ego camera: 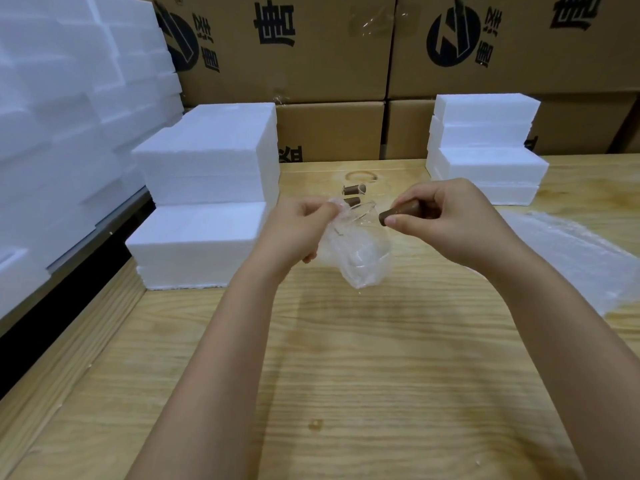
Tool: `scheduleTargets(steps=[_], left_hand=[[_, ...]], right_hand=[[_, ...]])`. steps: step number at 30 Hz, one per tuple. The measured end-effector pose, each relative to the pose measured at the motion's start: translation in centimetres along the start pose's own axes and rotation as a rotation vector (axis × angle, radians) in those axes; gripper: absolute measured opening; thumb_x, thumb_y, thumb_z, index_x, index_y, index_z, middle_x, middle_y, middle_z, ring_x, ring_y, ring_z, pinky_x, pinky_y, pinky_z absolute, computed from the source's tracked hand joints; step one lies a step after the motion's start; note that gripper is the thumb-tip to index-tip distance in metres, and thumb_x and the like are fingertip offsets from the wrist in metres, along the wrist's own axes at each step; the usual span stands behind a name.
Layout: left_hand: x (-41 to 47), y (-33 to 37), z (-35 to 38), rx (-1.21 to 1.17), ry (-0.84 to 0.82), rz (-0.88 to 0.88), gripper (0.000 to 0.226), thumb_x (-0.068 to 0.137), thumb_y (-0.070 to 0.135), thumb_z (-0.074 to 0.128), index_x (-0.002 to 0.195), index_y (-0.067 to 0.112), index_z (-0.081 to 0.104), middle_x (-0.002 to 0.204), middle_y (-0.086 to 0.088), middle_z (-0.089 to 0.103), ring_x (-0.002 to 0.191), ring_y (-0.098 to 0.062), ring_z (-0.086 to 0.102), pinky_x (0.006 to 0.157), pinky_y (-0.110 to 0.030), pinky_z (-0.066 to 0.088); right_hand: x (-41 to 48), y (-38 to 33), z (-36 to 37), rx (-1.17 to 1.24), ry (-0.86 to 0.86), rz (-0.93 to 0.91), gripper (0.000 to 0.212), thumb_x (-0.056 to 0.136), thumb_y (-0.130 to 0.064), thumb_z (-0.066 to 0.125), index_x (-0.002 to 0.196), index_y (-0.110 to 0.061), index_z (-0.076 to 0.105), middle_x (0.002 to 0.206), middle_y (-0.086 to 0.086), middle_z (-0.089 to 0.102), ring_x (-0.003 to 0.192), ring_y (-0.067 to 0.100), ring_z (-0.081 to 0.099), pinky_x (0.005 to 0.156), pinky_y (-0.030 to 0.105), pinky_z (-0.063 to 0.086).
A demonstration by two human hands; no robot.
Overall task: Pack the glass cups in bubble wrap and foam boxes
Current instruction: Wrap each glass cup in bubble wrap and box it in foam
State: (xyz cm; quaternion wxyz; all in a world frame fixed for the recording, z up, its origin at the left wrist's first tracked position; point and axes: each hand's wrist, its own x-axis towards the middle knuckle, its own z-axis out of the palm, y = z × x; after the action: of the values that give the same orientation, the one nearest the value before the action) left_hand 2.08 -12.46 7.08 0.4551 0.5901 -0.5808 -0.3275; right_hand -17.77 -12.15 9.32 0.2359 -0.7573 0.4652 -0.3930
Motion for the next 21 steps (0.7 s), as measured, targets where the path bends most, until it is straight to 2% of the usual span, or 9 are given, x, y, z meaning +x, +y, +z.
scheduleTargets(steps=[1, 3, 5, 7, 10, 13, 15, 18, 21], left_hand=[[0.1, -0.3, 0.0, 0.116, 0.000, 0.060, 0.025, 0.092, 0.039, 0.057, 0.092, 0.022, 0.077, 0.079, -0.003, 0.066, 0.055, -0.002, 0.052, 0.053, -0.017, 0.042], [0.1, -0.7, -0.2, 0.361, 0.029, 0.188, 0.020, 0.092, 0.045, 0.056, 0.099, 0.037, 0.074, 0.102, 0.012, 0.057, 0.086, 0.000, 0.052, 0.071, -0.020, 0.043], [0.2, -0.8, -0.4, 0.347, 0.064, 0.259, 0.020, 0.094, 0.037, 0.056, 0.107, 0.038, 0.071, 0.100, 0.011, 0.047, 0.084, 0.001, 0.048, 0.074, -0.016, 0.038], [0.4, -1.1, -0.6, 0.302, 0.115, 0.282, 0.025, 0.095, 0.025, 0.055, 0.113, 0.034, 0.070, 0.098, 0.009, 0.052, 0.072, 0.002, 0.049, 0.070, -0.014, 0.038], [0.6, -1.6, -0.5, 0.265, 0.132, 0.249, 0.029, 0.094, 0.017, 0.057, 0.116, 0.032, 0.067, 0.101, 0.011, 0.062, 0.069, 0.006, 0.058, 0.062, -0.005, 0.043], [0.6, -1.7, 0.4, 0.116, 0.214, 0.152, 0.026, 0.090, 0.014, 0.059, 0.099, 0.037, 0.065, 0.094, 0.006, 0.065, 0.076, -0.013, 0.067, 0.068, -0.029, 0.057], [0.5, -1.5, 1.3, 0.049, 0.278, 0.108, 0.021, 0.086, 0.012, 0.061, 0.085, 0.034, 0.063, 0.086, 0.005, 0.066, 0.076, -0.021, 0.068, 0.071, -0.041, 0.059], [0.0, -1.4, 2.5, 0.089, 0.340, 0.128, 0.011, 0.082, 0.017, 0.068, 0.078, 0.025, 0.063, 0.074, 0.008, 0.064, 0.069, -0.019, 0.066, 0.069, -0.041, 0.058], [-0.4, -1.3, 3.3, 0.087, 0.331, 0.139, 0.011, 0.079, 0.015, 0.070, 0.074, 0.022, 0.062, 0.069, 0.008, 0.063, 0.066, -0.020, 0.064, 0.067, -0.038, 0.056]], right_hand=[[0.0, 0.0, -0.1, -0.036, -0.010, -0.010, 0.003, 0.081, -0.019, 0.073, 0.080, -0.020, 0.071, 0.076, 0.003, 0.068, 0.072, 0.016, 0.059, 0.065, 0.025, 0.046], [0.0, 0.0, -0.3, -0.152, -0.040, -0.026, 0.004, 0.082, -0.023, 0.073, 0.082, -0.026, 0.069, 0.076, -0.008, 0.066, 0.071, 0.011, 0.058, 0.063, 0.023, 0.045], [0.2, 0.3, -0.9, -0.237, -0.038, -0.019, 0.004, 0.082, -0.026, 0.072, 0.085, -0.027, 0.070, 0.076, -0.014, 0.064, 0.072, 0.005, 0.056, 0.061, 0.019, 0.042], [0.4, 1.0, -1.8, -0.197, 0.007, 0.014, 0.003, 0.083, -0.026, 0.071, 0.082, -0.027, 0.069, 0.074, -0.014, 0.065, 0.071, 0.003, 0.056, 0.062, 0.019, 0.040], [0.6, 2.0, -3.0, 0.115, 0.051, 0.110, 0.007, 0.086, -0.018, 0.068, 0.081, -0.022, 0.069, 0.069, -0.006, 0.060, 0.063, 0.009, 0.052, 0.063, 0.024, 0.042], [0.6, 2.5, -2.8, 0.478, 0.057, 0.233, 0.006, 0.088, -0.013, 0.062, 0.084, -0.012, 0.066, 0.059, -0.004, 0.041, 0.052, 0.008, 0.041, 0.060, 0.027, 0.049], [0.7, 2.1, -1.8, 0.775, 0.013, 0.322, 0.009, 0.088, -0.015, 0.060, 0.087, -0.008, 0.065, 0.055, -0.004, 0.037, 0.050, 0.009, 0.037, 0.062, 0.031, 0.055], [0.6, 0.9, 0.6, 1.136, -0.084, 0.420, 0.017, 0.086, -0.018, 0.057, 0.084, -0.007, 0.071, 0.053, -0.003, 0.034, 0.047, 0.010, 0.038, 0.072, 0.044, 0.059], [0.6, 0.5, 3.1, 1.194, -0.096, 0.443, 0.019, 0.093, -0.019, 0.051, 0.094, -0.006, 0.064, 0.050, -0.004, 0.036, 0.047, 0.010, 0.046, 0.084, 0.053, 0.055]])
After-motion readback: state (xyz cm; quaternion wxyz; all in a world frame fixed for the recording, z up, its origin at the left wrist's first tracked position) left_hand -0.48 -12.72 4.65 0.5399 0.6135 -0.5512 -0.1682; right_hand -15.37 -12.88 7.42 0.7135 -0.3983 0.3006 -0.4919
